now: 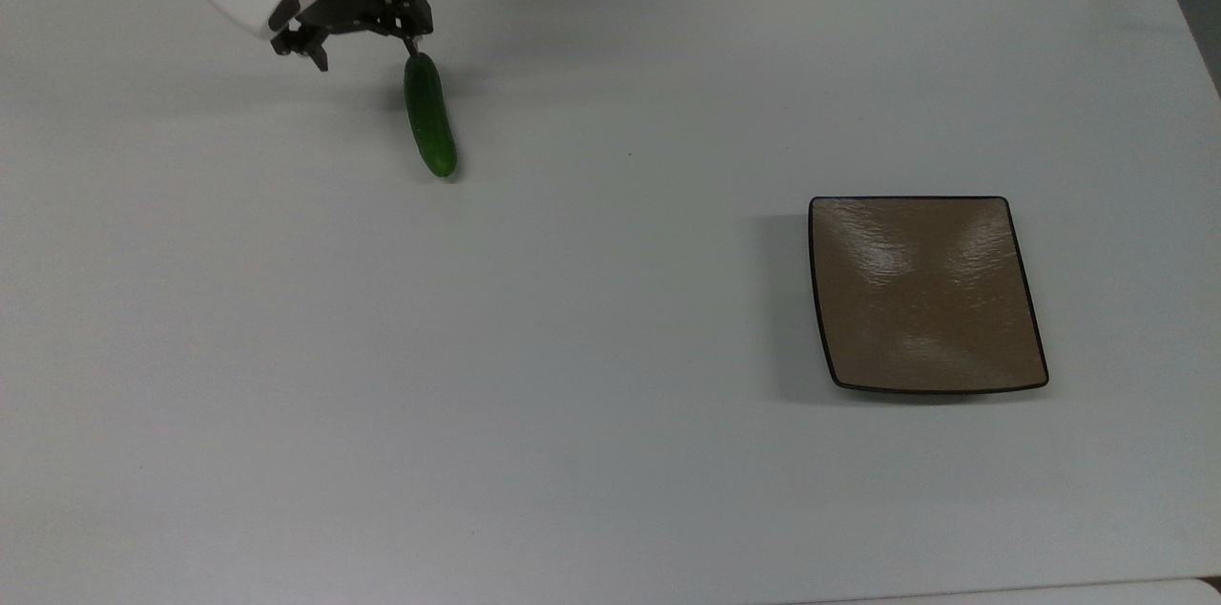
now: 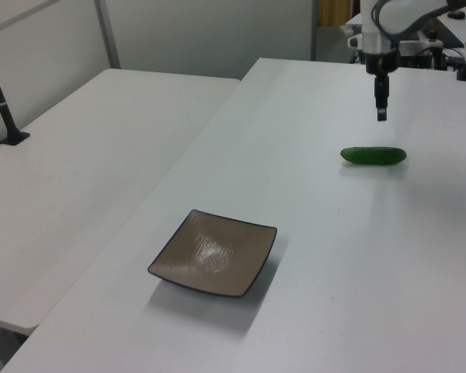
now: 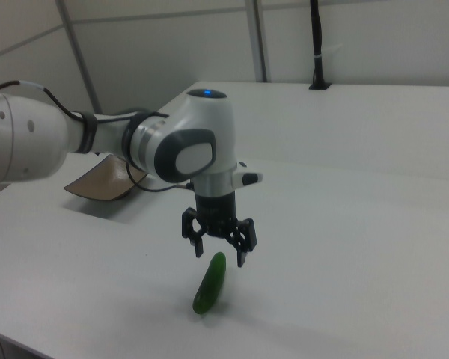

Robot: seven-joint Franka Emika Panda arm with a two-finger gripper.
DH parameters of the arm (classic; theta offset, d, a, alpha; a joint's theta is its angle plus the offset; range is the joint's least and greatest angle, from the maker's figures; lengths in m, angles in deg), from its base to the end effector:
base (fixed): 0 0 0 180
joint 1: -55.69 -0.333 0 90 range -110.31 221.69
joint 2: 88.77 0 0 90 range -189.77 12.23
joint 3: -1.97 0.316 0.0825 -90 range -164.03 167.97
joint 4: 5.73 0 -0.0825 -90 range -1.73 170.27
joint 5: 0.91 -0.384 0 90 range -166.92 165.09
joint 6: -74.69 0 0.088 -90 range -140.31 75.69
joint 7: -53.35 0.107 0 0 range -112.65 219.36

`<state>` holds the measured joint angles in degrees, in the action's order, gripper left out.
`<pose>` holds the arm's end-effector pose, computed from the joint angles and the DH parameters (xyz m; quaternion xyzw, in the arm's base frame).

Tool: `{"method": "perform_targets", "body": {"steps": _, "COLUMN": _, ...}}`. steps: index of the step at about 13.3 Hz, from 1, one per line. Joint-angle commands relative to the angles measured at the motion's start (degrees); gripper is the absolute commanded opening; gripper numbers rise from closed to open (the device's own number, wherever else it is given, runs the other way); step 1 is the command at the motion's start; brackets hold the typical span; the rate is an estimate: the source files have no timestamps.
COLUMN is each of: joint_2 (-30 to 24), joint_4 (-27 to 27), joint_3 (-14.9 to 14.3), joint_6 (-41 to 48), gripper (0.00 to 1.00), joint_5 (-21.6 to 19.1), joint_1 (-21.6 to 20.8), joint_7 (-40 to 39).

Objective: Cucumber placed on a ceramic plate
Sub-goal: 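Lower the gripper over the cucumber and close on its middle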

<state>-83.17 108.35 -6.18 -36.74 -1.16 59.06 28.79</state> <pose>0.5481 -0.1100 0.4030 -0.9911 -0.1122 0.0695 0.0174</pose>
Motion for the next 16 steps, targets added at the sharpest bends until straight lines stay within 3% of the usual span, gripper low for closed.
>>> {"method": "perform_targets", "body": {"steps": 1, "joint_2": 1.34, "joint_4": 2.63, "joint_3": -0.29, "joint_6": -4.15, "gripper": 1.00, "joint_5": 0.50, "joint_1": -0.65, "joint_7": -1.19}}
{"method": "perform_targets", "body": {"steps": 14, "joint_2": 6.97, "joint_4": 5.44, "joint_3": 1.29, "joint_6": -10.83, "gripper": 1.00, "joint_5": 0.42, "joint_1": -3.46, "joint_7": 1.18}}
{"method": "perform_targets", "body": {"steps": 16, "joint_2": 6.89, "joint_4": 5.53, "joint_3": 2.08, "joint_6": -10.65, "gripper": 0.76, "joint_5": 0.42, "joint_1": -3.55, "joint_7": 3.11}}
